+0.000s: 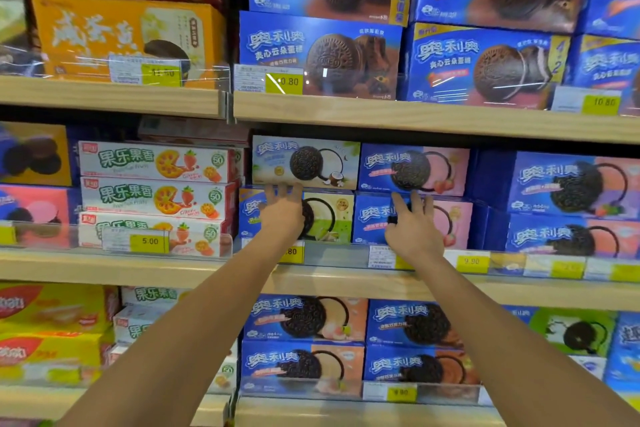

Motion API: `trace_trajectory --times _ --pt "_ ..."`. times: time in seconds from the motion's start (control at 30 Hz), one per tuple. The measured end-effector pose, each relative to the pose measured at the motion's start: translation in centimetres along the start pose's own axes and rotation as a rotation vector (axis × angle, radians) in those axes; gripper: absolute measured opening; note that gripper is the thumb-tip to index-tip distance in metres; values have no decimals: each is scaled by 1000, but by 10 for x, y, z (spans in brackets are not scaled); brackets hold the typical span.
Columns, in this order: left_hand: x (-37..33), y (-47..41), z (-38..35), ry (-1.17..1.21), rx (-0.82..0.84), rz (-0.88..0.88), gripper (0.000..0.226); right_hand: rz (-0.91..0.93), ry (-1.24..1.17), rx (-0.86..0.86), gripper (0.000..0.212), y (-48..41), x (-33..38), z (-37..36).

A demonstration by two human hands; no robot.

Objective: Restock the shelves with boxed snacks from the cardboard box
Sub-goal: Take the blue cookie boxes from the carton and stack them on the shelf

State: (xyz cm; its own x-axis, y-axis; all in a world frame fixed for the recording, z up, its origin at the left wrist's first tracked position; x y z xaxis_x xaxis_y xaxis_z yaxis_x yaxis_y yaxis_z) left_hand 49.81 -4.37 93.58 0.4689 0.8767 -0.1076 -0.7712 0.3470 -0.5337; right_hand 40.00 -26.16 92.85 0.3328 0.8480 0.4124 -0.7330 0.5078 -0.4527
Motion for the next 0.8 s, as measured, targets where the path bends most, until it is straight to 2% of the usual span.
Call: trace_trajectory --times 0.23,0.37,0.53,0.7,0.8 --pt "-6 1 4 -30 -39 -23 56 -57 -2 -36 64 -1 -4 3" --pt "-7 3 5 -23 -60 -29 56 -17 11 7 65 -4 -3 -1" --pt "-6 3 4 87 -48 -54 60 -11 -1 52 67 -5 -5 -5" --pt "-6 11 14 271 -63 -80 62 10 -67 179 66 -3 -3 -4" --pt "-14 28 27 222 -117 -101 59 34 -155 90 59 8 -5 16"
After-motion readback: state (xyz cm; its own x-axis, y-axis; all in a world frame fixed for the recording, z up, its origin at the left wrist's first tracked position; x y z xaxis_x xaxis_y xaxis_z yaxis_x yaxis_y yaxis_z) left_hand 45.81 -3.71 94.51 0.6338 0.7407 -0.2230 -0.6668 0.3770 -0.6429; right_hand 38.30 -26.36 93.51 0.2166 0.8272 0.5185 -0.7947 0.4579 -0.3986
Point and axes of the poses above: each hand's wrist, its own y-axis away from the middle knuckle, its own z-axis out of the back of the hand, x = y × z, the point moved 10 cm from there along -y, towards the middle knuckle, and after that the axes turned 11 degrees about -z, right-handed, at the moved point
